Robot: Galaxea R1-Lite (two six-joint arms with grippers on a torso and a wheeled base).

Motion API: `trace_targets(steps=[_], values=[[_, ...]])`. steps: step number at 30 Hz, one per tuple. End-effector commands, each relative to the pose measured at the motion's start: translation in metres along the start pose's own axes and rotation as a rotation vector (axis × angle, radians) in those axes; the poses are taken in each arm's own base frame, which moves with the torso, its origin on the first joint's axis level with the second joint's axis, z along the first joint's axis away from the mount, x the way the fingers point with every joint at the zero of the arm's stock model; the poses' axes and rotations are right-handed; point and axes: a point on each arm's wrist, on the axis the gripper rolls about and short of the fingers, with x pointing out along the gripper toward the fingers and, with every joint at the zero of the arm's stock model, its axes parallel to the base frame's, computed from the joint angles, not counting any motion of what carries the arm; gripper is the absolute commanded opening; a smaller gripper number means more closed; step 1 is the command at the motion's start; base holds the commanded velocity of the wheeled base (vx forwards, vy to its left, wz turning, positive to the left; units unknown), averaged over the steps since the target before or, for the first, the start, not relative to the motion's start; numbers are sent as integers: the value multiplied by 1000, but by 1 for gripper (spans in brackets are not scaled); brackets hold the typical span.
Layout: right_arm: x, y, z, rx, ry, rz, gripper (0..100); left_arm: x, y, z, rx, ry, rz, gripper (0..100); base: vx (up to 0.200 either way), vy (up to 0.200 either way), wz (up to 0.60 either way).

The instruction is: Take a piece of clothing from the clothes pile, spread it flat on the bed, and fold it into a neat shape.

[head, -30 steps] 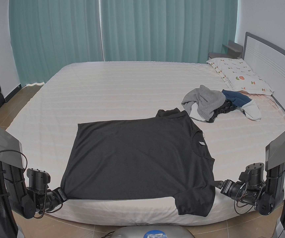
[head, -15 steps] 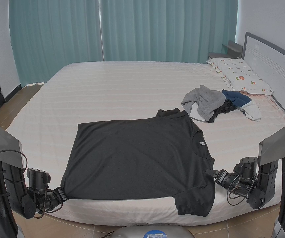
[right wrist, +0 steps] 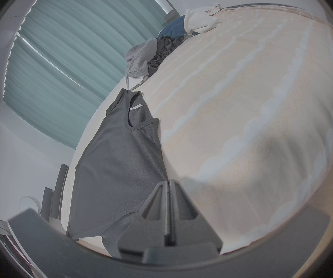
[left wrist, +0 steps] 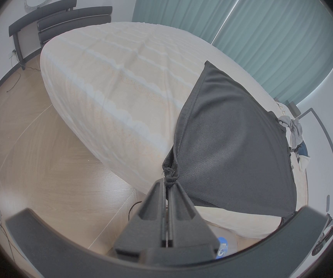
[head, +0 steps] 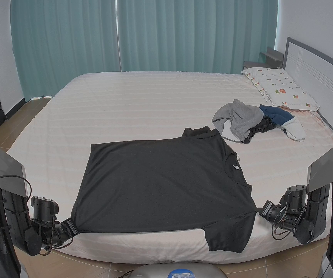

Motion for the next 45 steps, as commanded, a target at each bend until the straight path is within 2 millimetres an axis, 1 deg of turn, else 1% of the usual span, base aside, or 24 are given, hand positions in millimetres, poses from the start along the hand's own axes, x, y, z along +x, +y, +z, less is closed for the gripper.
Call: trace_targets(steps=[1,8,12,13,20,25,30,31,34,36,39,42,43,44,45], values=[[-4,-2,5,9,-18,0,0,-1,0,0,1,-4,-1,0,0,0,0],[-6,-3,1,7,6,5,0,-5,0,2,11,-16,-3,0,0,0,0],[-3,-1,1,10,10,17,0,-12,-1,6,26,-44,-13,0,0,0,0],[-2,-1,0,8,14,19,100,-12,0,5,26,-39,-10,0,0,0,0],[-5,3,-3,-5,33,39,100,-9,-1,5,20,-36,-11,0,0,0,0],[-3,5,-2,-3,40,62,100,-7,-1,5,15,-31,-17,0,0,0,0],[6,12,-1,-13,37,107,100,-7,-1,5,8,-30,-19,0,0,0,0],[8,13,-2,-16,42,111,0,-6,-2,6,3,-30,-19,0,0,0,0],[14,11,-5,-12,48,107,0,-2,-2,6,-11,-29,-16,0,0,0,0],[18,12,-2,-13,31,111,0,-1,-2,7,-19,-34,-17,0,0,0,0],[18,13,2,-11,12,117,0,-1,-3,9,-22,-40,-24,0,0,0,0],[23,16,5,-14,-9,131,0,0,-5,11,-29,-53,-30,0,0,0,0],[29,21,16,-14,-59,155,0,0,-6,13,-54,-60,-33,0,0,0,0],[31,23,23,-9,-90,163,0,0,-6,15,-72,-70,-35,0,0,0,0],[32,25,26,-10,-102,173,0,1,-7,18,-88,-83,-39,0,0,0,0]])
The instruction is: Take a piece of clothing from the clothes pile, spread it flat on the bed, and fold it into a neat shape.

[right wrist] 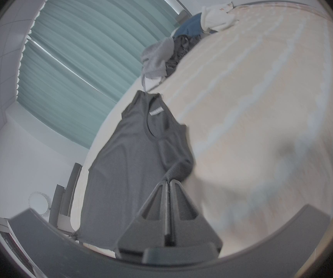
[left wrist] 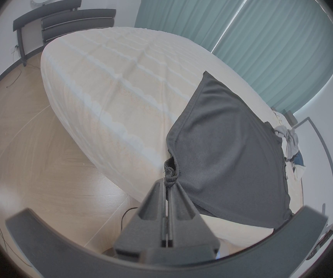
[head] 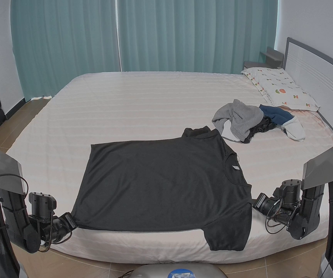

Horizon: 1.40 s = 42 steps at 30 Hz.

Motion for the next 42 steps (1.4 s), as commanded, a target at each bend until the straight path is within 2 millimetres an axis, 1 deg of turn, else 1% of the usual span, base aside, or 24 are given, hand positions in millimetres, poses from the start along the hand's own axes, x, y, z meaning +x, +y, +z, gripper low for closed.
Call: trace_targets(steps=[1,4,7,9,13,14,18,21,22,24,25,26,27,28,29,30,32,33,34,35,36,37,40,42], values=[[12,9,21,-5,-103,61,0,4,-4,10,-61,-46,-15,0,0,0,0],[19,12,24,-10,-116,84,0,7,-6,15,-100,-66,-27,0,0,0,0],[28,10,18,-17,-97,89,0,9,-5,15,-135,-56,-32,0,0,0,0],[35,11,18,-19,-108,93,0,10,-6,16,-138,-60,-36,0,0,0,0],[38,8,19,-20,-112,95,0,12,-6,15,-138,-55,-35,0,0,0,0],[39,6,17,-21,-103,90,100,15,-5,13,-135,-44,-27,0,0,0,0],[39,7,18,-26,-106,89,100,18,-5,11,-134,-35,-20,0,0,0,0],[30,13,26,-22,-132,100,100,17,-5,12,-134,-37,-21,0,0,0,0],[19,15,31,-19,-143,99,100,17,-5,12,-134,-38,-22,0,0,0,0],[3,21,40,-16,-164,111,100,17,-5,12,-134,-38,-22,0,0,0,0],[-2,22,41,-12,-166,114,100,17,-5,12,-134,-38,-22,0,0,0,0],[-12,24,41,-8,-161,114,100,17,-5,12,-134,-39,-23,0,0,0,0],[-21,24,36,-16,-129,109,100,18,-5,12,-134,-40,-24,0,0,0,0],[-22,24,35,-19,-124,108,100,17,-5,13,-134,-41,-25,0,0,0,0],[-31,21,20,-23,-48,97,100,18,-6,13,-134,-43,-27,0,0,0,0],[-36,21,10,-34,5,99,100,18,-6,13,-134,-46,-27,0,0,0,0],[-41,21,2,-39,56,102,100,17,-6,13,-134,-43,-27,0,0,0,0],[-41,21,2,-39,56,102,100,17,-6,13,-134,-43,-27,0,0,0,0],[-45,18,-7,-36,122,105,100,16,-6,13,-134,-44,-26,0,0,0,0],[-46,17,-9,-37,135,102,100,16,-6,13,-134,-44,-26,0,0,0,0],[-47,12,-18,-45,195,99,100,16,-6,13,-134,-44,-26,0,0,0,0],[-47,12,-18,-45,195,99,100,16,-6,13,-134,-44,-26,0,0,0,0],[-42,4,-29,-81,248,77,100,17,-5,12,-133,-39,-23,0,0,0,0],[-39,3,-33,-82,263,77,100,17,-5,12,-133,-38,-22,0,0,0,0]])
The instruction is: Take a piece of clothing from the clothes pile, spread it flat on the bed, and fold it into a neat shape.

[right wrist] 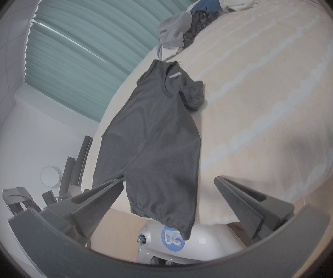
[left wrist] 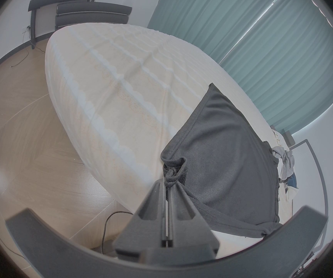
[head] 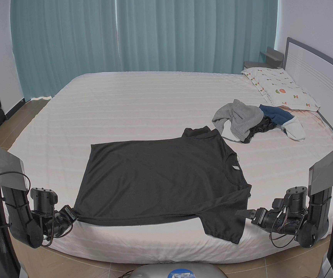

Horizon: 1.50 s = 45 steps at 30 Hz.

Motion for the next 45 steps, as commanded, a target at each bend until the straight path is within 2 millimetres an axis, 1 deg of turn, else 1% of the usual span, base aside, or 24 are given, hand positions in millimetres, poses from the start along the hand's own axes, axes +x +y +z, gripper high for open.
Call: trace_targets(steps=[1,8,14,19,20,25,29,32,34,35,36,39,41,43,44,45], values=[[8,-5,-13,-10,58,-9,100,0,0,0,1,0,0,0,0,0,0],[19,2,-5,-17,20,36,100,0,-1,1,2,-6,-4,0,0,0,0],[23,4,-3,-23,12,46,100,-1,-1,1,6,-6,-6,0,0,0,0],[30,5,-7,-34,22,49,100,0,-2,1,8,-8,-7,0,0,0,0],[32,4,-8,-36,27,44,0,0,-2,1,8,-8,-7,0,0,0,0],[25,1,-12,-38,23,-1,0,0,-2,1,8,-8,-7,0,0,0,0],[22,0,-10,-59,-8,-36,0,0,-2,1,11,-9,-8,0,0,0,0],[14,5,-5,-92,-59,-62,0,0,-2,2,10,-9,-7,0,0,0,0],[2,9,-6,-97,-58,-59,0,0,-2,2,13,-10,-6,0,0,0,0],[1,9,-6,-97,-57,-58,0,0,-2,2,13,-10,-6,0,0,0,0],[-6,13,-5,-104,-62,-47,0,0,-2,2,14,-15,-9,0,0,0,0],[-12,16,-2,-135,-73,-38,0,-3,-2,3,26,-33,-25,0,0,0,0],[-16,14,-6,-143,-59,-50,0,-7,1,0,64,-39,-30,0,0,0,0],[-25,10,-15,-138,-16,-81,0,-11,3,-1,110,-52,-34,0,0,0,0],[-25,10,-15,-137,-15,-82,0,-11,3,-1,111,-54,-34,0,0,0,0],[-31,8,-19,-126,4,-99,0,-12,3,0,130,-73,-45,0,0,0,0]])
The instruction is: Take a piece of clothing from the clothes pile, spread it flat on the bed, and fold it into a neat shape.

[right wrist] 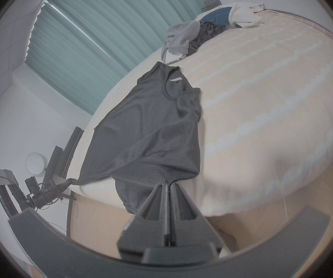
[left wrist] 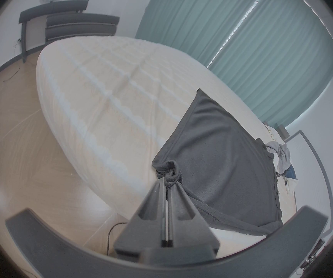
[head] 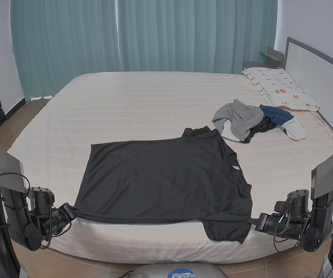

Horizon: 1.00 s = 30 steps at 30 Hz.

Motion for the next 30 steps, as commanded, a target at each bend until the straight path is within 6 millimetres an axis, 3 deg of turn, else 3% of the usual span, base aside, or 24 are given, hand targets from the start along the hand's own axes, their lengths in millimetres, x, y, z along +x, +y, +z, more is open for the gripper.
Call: trace_targets(steps=[1,30], values=[[-17,-1,-8,9,30,-19,0,-5,5,-3,37,-11,5,0,0,0,0],[-40,0,-20,-10,142,-206,0,-29,19,-15,194,89,88,0,0,0,0]])
